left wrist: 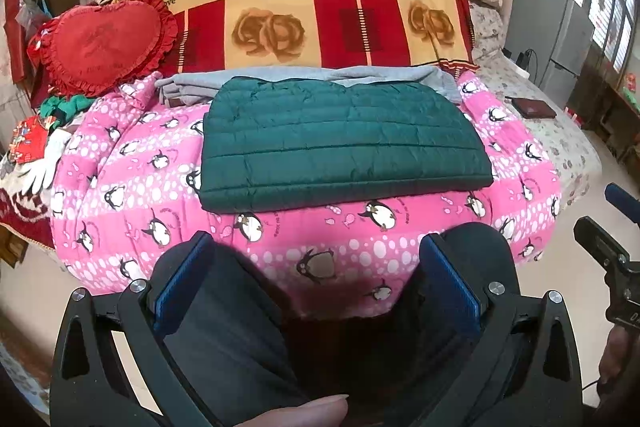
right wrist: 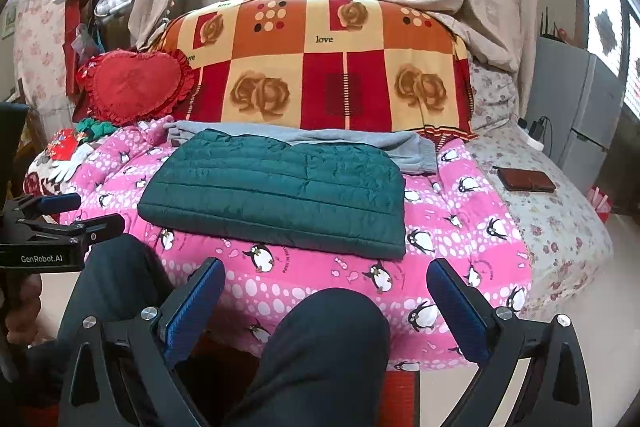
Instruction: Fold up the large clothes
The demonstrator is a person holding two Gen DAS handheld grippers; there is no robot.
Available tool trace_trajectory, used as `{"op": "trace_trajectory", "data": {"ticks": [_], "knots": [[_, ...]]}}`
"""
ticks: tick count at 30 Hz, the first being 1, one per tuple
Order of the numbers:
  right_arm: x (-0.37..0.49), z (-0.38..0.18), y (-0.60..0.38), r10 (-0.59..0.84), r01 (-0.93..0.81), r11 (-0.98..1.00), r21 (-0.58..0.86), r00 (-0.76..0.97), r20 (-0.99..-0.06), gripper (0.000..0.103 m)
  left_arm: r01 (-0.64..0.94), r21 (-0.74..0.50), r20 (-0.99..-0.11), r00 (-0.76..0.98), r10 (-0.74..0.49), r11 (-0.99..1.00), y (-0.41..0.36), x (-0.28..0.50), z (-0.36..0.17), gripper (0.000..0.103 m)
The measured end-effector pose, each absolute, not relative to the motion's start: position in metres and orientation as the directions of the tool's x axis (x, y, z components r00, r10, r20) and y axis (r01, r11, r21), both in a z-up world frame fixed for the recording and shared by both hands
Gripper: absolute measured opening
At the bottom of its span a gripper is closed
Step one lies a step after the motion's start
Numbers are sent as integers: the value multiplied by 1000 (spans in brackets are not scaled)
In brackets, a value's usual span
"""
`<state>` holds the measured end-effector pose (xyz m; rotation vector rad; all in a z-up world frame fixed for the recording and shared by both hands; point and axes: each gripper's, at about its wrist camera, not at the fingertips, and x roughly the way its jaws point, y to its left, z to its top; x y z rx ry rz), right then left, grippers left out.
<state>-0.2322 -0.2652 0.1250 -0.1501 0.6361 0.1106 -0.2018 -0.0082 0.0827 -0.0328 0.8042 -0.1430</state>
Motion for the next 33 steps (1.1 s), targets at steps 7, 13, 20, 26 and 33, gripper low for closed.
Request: {"op": "trace_trajectory", "data": {"ticks": [7, 13, 20, 26, 33], "knots": [[-234, 126, -265, 59, -153, 982, -108, 799, -598, 100, 114, -84, -715, 685, -139, 990, -9, -201, 83, 102], [-234, 127, -264, 59, -152, 983, -106, 798, -599, 100, 118, -86, -718, 681, -144, 989, -9, -201, 82, 102], [-233, 127, -262, 60, -153, 982, -106, 798, -600, 100, 121, -87, -719, 680, -146, 989, -10, -199, 81, 102], [-233, 127, -259, 62, -152, 983, -101, 798, -599, 100, 115, -87, -721, 678, -142, 990, -11, -198, 80, 102], [-231, 126, -260, 65, -151, 984, -93, 798, -600, 100, 121, -84, -722, 676, -144, 989, -11, -198, 77, 102]]}}
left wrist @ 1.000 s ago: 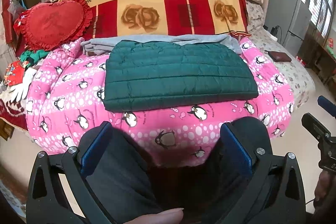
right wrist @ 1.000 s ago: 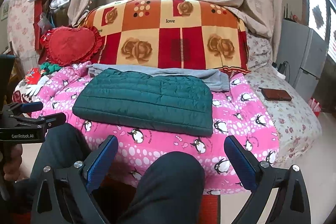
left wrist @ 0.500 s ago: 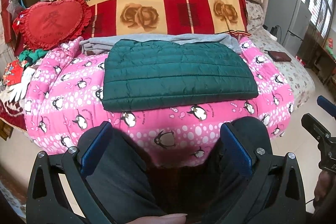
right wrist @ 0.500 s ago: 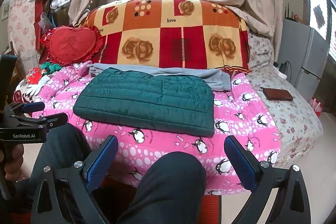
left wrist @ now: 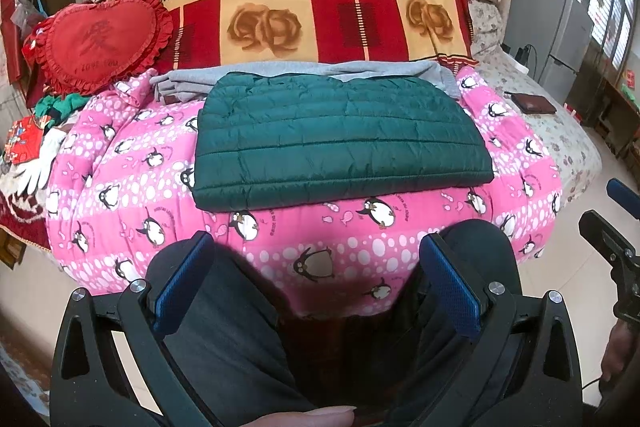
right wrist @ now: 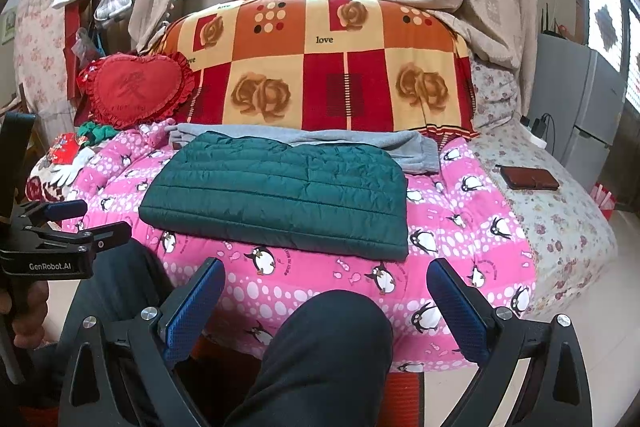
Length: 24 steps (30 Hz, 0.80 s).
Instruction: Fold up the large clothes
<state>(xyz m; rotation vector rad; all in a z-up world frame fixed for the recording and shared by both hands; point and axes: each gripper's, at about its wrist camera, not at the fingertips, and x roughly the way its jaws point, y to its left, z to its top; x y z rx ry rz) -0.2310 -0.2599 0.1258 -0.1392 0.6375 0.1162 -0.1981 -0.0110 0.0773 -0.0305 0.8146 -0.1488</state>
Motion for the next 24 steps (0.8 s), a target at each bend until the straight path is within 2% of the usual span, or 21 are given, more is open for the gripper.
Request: {"op": "trace_trajectory", "data": {"ticks": [24], "knots": [[-223, 111, -261, 64, -146, 986, -80, 777, -626, 100, 136, -85, -748, 646, -154, 987, -10, -191, 61, 102]]}}
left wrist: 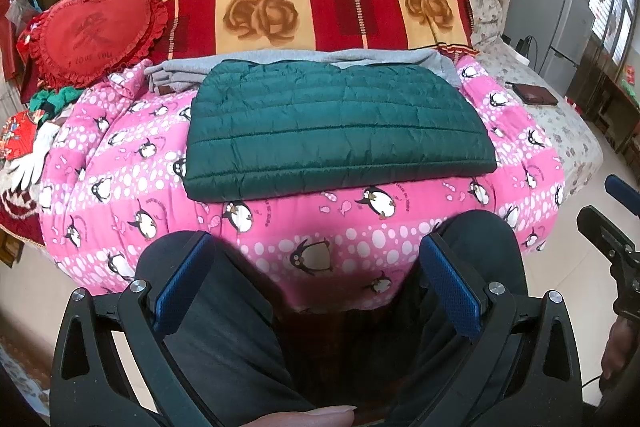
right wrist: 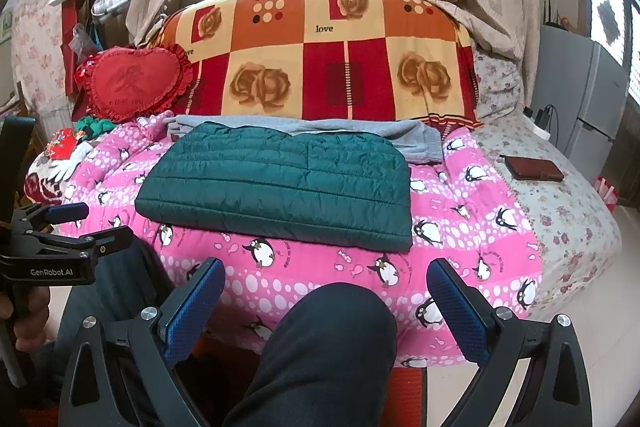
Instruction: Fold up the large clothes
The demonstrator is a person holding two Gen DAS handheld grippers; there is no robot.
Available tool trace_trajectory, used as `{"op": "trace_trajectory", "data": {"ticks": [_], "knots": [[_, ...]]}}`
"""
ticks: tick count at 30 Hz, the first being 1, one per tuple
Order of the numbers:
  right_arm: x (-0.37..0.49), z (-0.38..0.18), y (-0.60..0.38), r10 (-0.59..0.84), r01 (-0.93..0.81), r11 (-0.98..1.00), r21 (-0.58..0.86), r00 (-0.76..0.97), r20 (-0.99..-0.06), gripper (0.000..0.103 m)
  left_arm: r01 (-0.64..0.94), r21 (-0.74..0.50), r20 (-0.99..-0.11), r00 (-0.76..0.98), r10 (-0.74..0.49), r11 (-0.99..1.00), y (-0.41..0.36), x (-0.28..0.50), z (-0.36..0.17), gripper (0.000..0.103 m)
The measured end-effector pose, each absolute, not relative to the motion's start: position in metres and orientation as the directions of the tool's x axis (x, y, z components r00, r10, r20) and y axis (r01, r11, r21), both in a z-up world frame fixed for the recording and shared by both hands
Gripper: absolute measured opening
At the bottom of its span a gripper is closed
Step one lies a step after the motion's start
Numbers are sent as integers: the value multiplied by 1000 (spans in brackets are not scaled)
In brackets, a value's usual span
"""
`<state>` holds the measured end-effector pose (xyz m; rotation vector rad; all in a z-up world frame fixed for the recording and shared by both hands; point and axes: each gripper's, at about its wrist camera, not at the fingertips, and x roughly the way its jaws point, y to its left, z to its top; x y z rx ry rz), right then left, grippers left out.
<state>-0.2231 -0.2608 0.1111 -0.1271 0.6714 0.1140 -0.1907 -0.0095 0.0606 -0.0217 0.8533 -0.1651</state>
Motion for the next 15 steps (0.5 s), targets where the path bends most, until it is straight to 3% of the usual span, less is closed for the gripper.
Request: {"op": "trace_trajectory", "data": {"ticks": [15], "knots": [[-210, 97, -265, 70, -152, 986, -68, 751, -657, 100, 149, -93, -770, 616, -165, 985, -13, -183, 43, 102]]}}
